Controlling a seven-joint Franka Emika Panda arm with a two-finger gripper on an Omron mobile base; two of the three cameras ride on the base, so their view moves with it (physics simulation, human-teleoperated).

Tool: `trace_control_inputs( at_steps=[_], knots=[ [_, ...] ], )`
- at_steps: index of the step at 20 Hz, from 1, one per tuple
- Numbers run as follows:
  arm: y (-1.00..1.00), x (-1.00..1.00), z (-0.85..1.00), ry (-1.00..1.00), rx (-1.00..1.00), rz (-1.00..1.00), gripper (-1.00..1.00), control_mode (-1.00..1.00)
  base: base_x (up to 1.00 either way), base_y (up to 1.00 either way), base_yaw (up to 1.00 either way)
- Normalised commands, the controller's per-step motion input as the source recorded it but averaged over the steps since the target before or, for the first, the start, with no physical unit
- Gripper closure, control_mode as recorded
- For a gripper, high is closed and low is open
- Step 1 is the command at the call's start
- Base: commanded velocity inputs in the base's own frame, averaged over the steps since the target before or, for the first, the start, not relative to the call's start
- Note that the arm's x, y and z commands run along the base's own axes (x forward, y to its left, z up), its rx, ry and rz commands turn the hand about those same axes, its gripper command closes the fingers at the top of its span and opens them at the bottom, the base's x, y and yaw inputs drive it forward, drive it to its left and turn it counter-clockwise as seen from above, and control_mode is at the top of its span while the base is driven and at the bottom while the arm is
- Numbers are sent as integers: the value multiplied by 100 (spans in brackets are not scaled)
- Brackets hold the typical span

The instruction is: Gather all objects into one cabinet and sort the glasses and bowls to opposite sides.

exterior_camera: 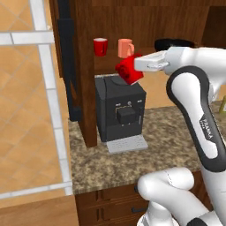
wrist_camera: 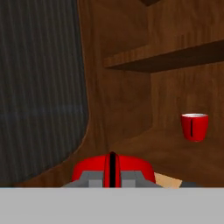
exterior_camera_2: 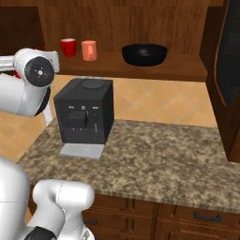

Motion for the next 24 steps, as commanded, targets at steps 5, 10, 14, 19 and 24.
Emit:
trace_control_inputs(
  at_steps=[5,10,14,19,24],
  knots=[
    [23,71,3,0,0,9,100,-100,0,0,0],
    [12,48,0,-12,4,11,100,-100,0,0,0],
    [25,61,0,-12,4,7,100,-100,0,0,0],
    [21,67,0,-5,0,1,100,-100,0,0,0],
    [9,78,2,0,0,0,100,-100,0,0,0]
  ],
)
